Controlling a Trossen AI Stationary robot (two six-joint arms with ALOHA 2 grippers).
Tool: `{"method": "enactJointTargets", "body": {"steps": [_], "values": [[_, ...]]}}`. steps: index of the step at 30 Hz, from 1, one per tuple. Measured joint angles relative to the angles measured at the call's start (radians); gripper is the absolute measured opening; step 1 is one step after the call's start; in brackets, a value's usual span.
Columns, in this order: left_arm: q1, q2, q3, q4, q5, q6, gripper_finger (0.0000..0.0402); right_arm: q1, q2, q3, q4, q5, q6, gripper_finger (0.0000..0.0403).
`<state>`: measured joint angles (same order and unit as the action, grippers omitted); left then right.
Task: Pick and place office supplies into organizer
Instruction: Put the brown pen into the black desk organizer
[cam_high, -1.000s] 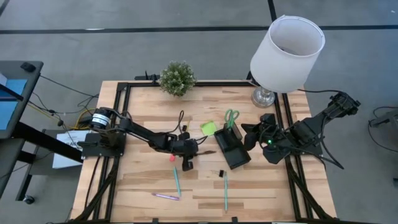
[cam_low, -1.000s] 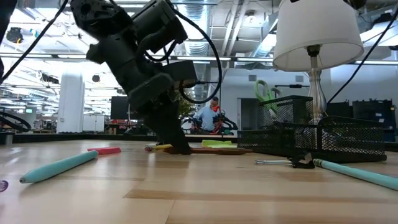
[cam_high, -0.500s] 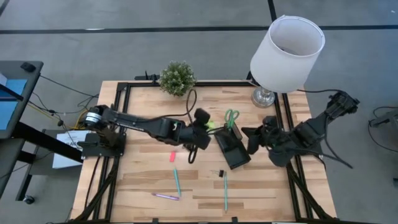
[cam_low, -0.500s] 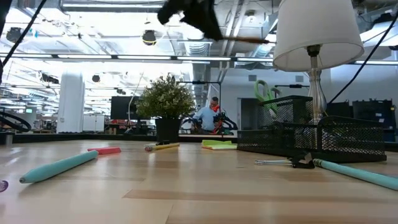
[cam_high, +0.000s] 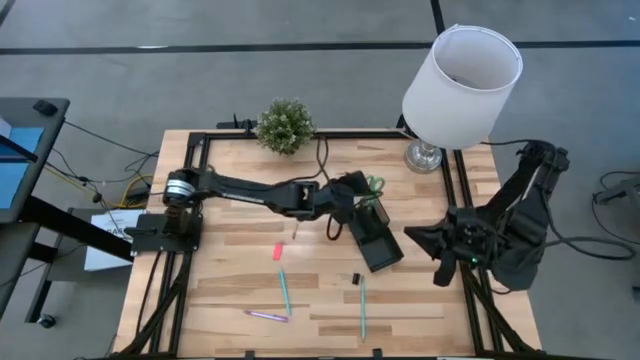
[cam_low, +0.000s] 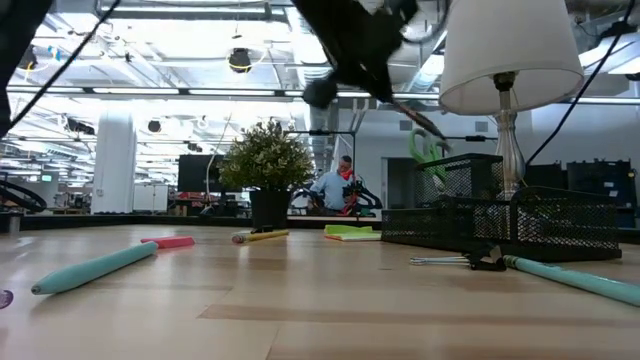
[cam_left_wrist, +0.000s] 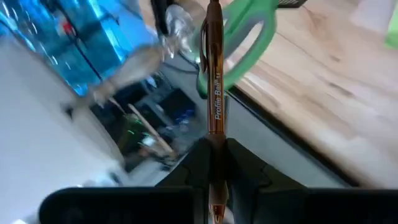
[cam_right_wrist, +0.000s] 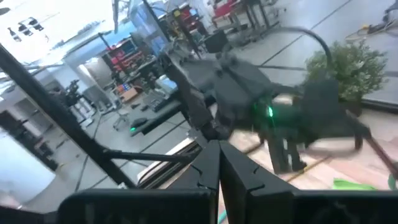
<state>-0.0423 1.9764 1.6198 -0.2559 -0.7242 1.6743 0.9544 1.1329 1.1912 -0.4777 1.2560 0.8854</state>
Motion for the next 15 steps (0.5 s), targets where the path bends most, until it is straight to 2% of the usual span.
{"method": "enactJointTargets", "body": {"steps": [3, 7, 10, 15], "values": [[-0.001, 0.041, -0.001, 0.101, -0.009, 0.1, 0.0016, 0.0, 0.001, 0.0, -0.004, 0.003, 0.004, 0.0], [-0.008, 0.05, 0.002, 0.126, 0.055, 0.122, 0.0016, -0.009, 0.001, -0.001, -0.013, 0.003, 0.004, 0.0], [-0.021, 0.058, -0.001, 0.11, 0.066, 0.126, 0.0016, -0.015, 0.001, -0.001, -0.015, 0.003, 0.003, 0.0], [-0.035, 0.055, 0.0, 0.018, 0.156, 0.177, 0.0023, -0.022, 0.001, -0.001, -0.021, 0.002, -0.003, 0.0]]}}
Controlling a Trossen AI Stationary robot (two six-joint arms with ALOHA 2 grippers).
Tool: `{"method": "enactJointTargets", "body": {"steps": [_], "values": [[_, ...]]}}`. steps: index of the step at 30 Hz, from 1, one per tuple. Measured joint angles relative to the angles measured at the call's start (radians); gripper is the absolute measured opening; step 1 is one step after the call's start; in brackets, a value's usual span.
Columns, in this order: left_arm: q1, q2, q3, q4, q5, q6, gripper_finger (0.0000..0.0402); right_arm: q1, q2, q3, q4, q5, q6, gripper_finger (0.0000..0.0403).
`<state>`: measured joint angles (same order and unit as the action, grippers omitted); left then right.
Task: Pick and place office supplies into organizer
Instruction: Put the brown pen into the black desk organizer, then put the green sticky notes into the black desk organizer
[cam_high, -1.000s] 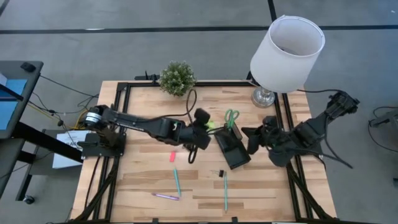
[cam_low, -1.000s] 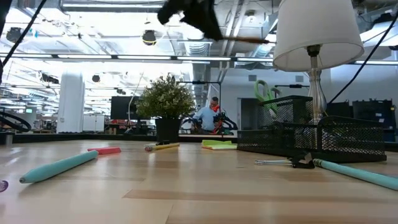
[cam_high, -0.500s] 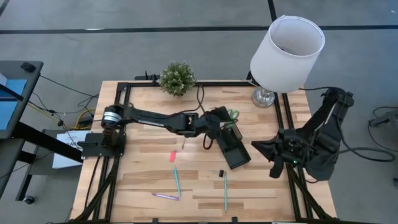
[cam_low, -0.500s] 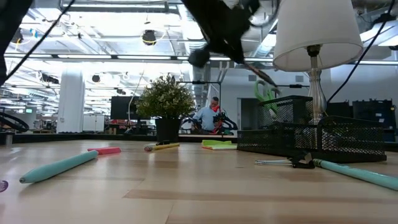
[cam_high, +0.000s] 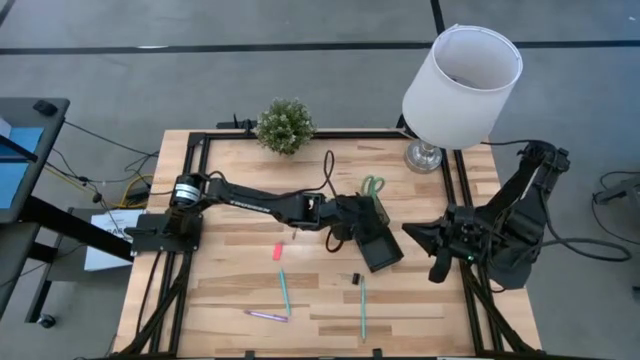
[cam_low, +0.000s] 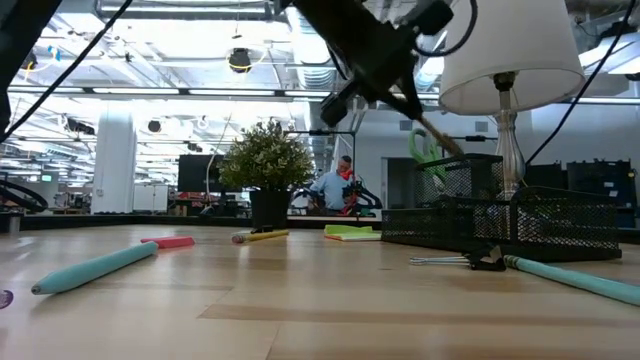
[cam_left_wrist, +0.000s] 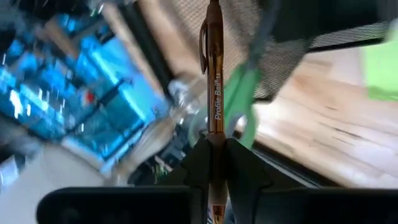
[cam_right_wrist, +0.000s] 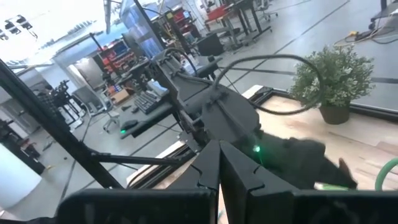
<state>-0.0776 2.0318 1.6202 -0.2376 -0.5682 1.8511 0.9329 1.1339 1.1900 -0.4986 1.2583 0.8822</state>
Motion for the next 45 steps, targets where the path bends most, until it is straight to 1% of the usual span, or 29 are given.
{"method": "enactJointTargets", "body": {"steps": [3, 6, 11, 16, 22, 25, 30, 33, 36, 38, 41, 43, 45], "values": [[-0.001, 0.0, -0.001, 0.002, -0.001, 0.052, 0.0029, 0.0, 0.0, 0.0, -0.002, 0.0, 0.0, 0.0], [0.003, 0.0, 0.0, 0.002, 0.02, 0.053, 0.0031, 0.001, 0.0, 0.0, -0.001, 0.0, 0.0, 0.0], [0.003, 0.0, 0.0, -0.002, 0.024, 0.031, 0.0033, 0.001, 0.0, 0.0, 0.006, -0.005, 0.0, 0.0], [0.004, 0.0, 0.0, 0.001, 0.089, 0.033, 0.0034, 0.001, 0.0, 0.0, 0.006, -0.008, 0.0, 0.0], [0.004, 0.0, 0.0, 0.025, 0.116, 0.056, 0.0038, 0.001, 0.0, 0.0, 0.006, -0.007, 0.0, 0.0], [0.009, 0.0, 0.0, 0.026, 0.137, 0.056, 0.0053, 0.0, 0.0, 0.0, 0.009, -0.006, 0.0, 0.0], [0.025, 0.0, 0.0, 0.031, 0.187, 0.045, 0.0097, -0.024, 0.0, -0.001, 0.027, -0.005, 0.008, 0.0], [0.044, 0.0, 0.0, 0.066, 0.22, -0.011, 0.0123, -0.049, 0.0, -0.001, 0.037, -0.006, 0.008, 0.0], [0.054, 0.0, 0.0, 0.113, 0.219, -0.078, 0.0141, -0.077, 0.0, -0.001, 0.036, -0.009, 0.007, 0.0], [0.054, 0.0, 0.0, 0.155, 0.177, -0.139, 0.0147, -0.093, 0.0, -0.001, 0.036, -0.011, -0.008, 0.0], [0.037, -0.008, 0.0, 0.24, 0.076, -0.28, 0.015, -0.111, 0.0, -0.001, 0.036, -0.011, -0.048, 0.0], [0.019, -0.026, 0.0, 0.255, 0.021, -0.409, 0.015, -0.112, -0.001, -0.001, 0.036, -0.012, -0.07, 0.0], [-0.001, -0.054, 0.0, 0.216, 0.006, -0.583, 0.0149, -0.103, -0.001, -0.001, 0.036, -0.027, -0.109, 0.0]]}}
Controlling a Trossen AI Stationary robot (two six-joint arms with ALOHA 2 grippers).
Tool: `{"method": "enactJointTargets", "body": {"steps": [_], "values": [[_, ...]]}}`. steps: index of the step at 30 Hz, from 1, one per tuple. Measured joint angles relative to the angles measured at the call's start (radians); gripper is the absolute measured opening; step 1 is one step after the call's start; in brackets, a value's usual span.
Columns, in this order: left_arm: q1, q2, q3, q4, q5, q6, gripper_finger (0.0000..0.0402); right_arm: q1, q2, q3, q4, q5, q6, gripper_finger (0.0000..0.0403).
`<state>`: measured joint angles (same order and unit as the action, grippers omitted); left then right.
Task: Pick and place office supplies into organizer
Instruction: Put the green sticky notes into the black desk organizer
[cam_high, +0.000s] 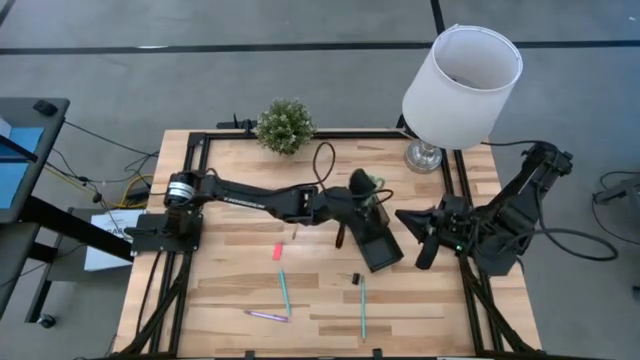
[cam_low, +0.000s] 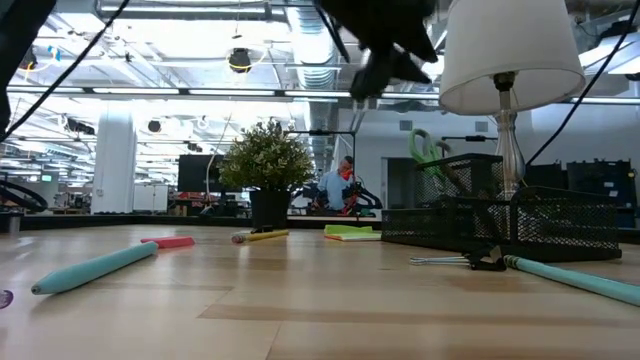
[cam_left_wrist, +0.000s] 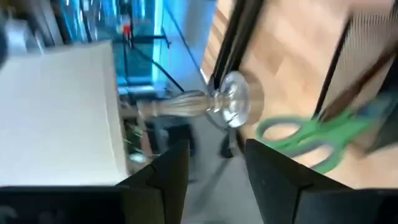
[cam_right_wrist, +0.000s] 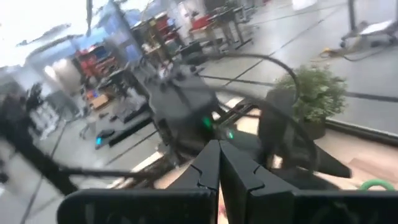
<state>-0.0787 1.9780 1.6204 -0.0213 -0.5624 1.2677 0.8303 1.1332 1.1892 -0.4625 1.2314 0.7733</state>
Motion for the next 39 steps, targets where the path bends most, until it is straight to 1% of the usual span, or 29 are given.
{"method": "enactJointTargets", "body": {"steps": [3, 6, 8, 10, 13, 15, 19, 21, 24, 26, 30, 34, 35, 39], "values": [[-0.028, -0.059, 0.0, -0.141, 0.034, -0.33, 0.0146, 0.023, 0.0, 0.0, -0.019, -0.074, -0.12, 0.0], [-0.039, -0.127, 0.0, -0.329, 0.119, -0.701, 0.0144, 0.032, 0.013, 0.0, -0.07, -0.158, -0.214, 0.0], [-0.037, -0.168, 0.0, -0.458, 0.178, -0.922, 0.0144, 0.029, 0.025, 0.0, -0.109, -0.168, -0.243, 0.0], [-0.03, -0.207, 0.0, -0.596, 0.21, -1.078, 0.0144, 0.02, 0.03, -0.001, -0.137, -0.167, -0.27, 0.0], [-0.022, -0.25, 0.0, -0.79, 0.192, -1.234, 0.0143, -0.012, 0.032, -0.001, -0.159, -0.177, -0.304, 0.0], [-0.021, -0.274, 0.0, -0.911, 0.165, -1.318, 0.0143, -0.059, 0.032, 0.0, -0.157, -0.215, -0.355, 0.0], [-0.021, -0.318, 0.0, -1.019, 0.164, -1.482, 0.0143, -0.184, 0.032, 0.0, -0.144, -0.335, -0.527, 0.0], [-0.025, -0.336, 0.0, -1.034, 0.19, -1.547, 0.0143, -0.256, 0.032, 0.0, -0.123, -0.45, -0.611, 0.0], [-0.036, -0.353, 0.0, -1.049, 0.207, -1.628, 0.0143, -0.365, 0.032, 0.0, -0.103, -0.676, -0.687, 0.0005], [-0.043, -0.359, 0.0, -1.071, 0.206, -1.656, 0.0143, -0.42, 0.035, 0.0, -0.101, -0.778, -0.717, 0.0014], [-0.051, -0.366, 0.0, -1.181, 0.161, -1.697, 0.0143, -0.488, 0.06, 0.0, -0.09, -0.857, -0.807, 0.0046], [-0.052, -0.377, 0.0, -1.257, 0.155, -1.73, 0.0143, -0.535, 0.114, 0.001, -0.072, -0.955, -0.91, 0.0079], [-0.052, -0.379, 0.0, -1.259, 0.155, -1.734, 0.0143, -0.548, 0.133, 0.001, -0.067, -0.969, -0.924, 0.0087], [-0.062, -0.395, 0.0, -1.264, 0.155, -1.729, 0.0143, -0.621, 0.213, 0.001, -0.016, -0.967, -0.939, 0.0111]]}}
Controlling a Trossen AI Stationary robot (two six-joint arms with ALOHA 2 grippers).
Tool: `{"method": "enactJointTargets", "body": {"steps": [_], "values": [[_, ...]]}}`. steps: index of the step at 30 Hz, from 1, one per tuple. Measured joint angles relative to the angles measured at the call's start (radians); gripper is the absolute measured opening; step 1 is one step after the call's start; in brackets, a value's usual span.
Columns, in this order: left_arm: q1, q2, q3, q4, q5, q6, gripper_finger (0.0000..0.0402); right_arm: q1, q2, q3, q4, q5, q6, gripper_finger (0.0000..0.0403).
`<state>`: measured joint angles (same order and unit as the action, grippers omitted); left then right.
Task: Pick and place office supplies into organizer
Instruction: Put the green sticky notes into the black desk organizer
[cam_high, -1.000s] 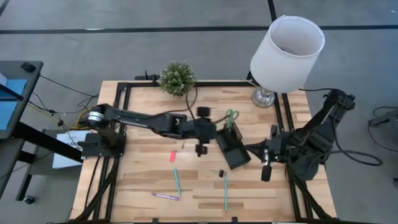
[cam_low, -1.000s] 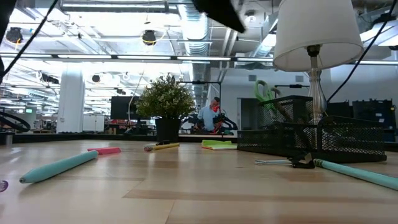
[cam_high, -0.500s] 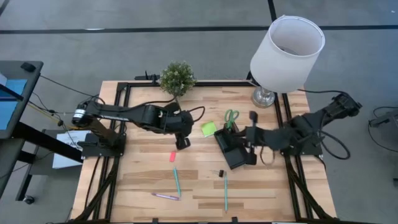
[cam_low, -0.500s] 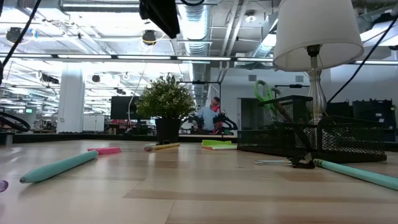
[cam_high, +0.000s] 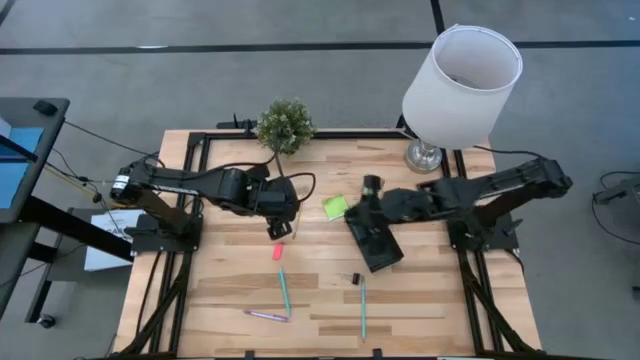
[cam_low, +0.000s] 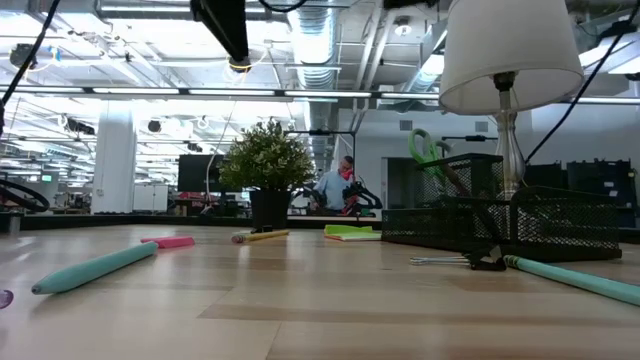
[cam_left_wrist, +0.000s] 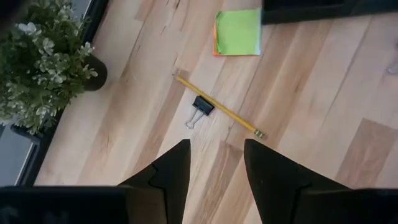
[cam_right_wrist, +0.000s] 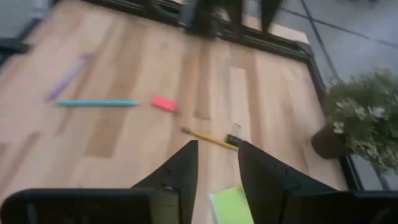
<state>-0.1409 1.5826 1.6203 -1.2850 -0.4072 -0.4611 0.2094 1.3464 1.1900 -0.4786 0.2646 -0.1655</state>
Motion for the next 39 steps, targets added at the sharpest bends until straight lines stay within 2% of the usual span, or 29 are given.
{"method": "enactJointTargets", "body": {"steps": [2, 7, 13, 19, 26, 30, 39], "values": [[-0.003, -0.015, 0.0, -0.01, 0.003, 0.001, 0.0143, -0.059, 0.044, 0.0, 0.032, -0.023, 0.02, 0.0119], [-0.002, -0.105, 0.002, -0.006, 0.014, 0.001, 0.0143, -0.21, 0.159, 0.012, 0.05, -0.207, 0.081, 0.0125], [0.001, -0.216, 0.005, -0.011, -0.133, 0.006, 0.0143, -0.235, 0.327, 0.128, -0.15, -0.208, -0.183, 0.0123], [0.036, -0.286, 0.005, -0.039, -0.154, 0.035, 0.0143, -0.302, 0.528, 0.284, -0.197, -0.333, -0.209, 0.0121], [0.042, -0.32, 0.005, -0.099, -0.153, 0.035, 0.0143, -0.371, 0.756, 0.478, -0.427, -0.342, -0.209, 0.0121], [0.042, -0.317, 0.005, -0.115, -0.163, 0.054, 0.0143, -0.376, 0.849, 0.544, -0.466, -0.344, -0.209, 0.0121], [0.042, -0.318, 0.005, -0.128, -0.175, 0.075, 0.0143, -0.376, 0.899, 0.603, -0.463, -0.295, -0.21, 0.0123]]}}
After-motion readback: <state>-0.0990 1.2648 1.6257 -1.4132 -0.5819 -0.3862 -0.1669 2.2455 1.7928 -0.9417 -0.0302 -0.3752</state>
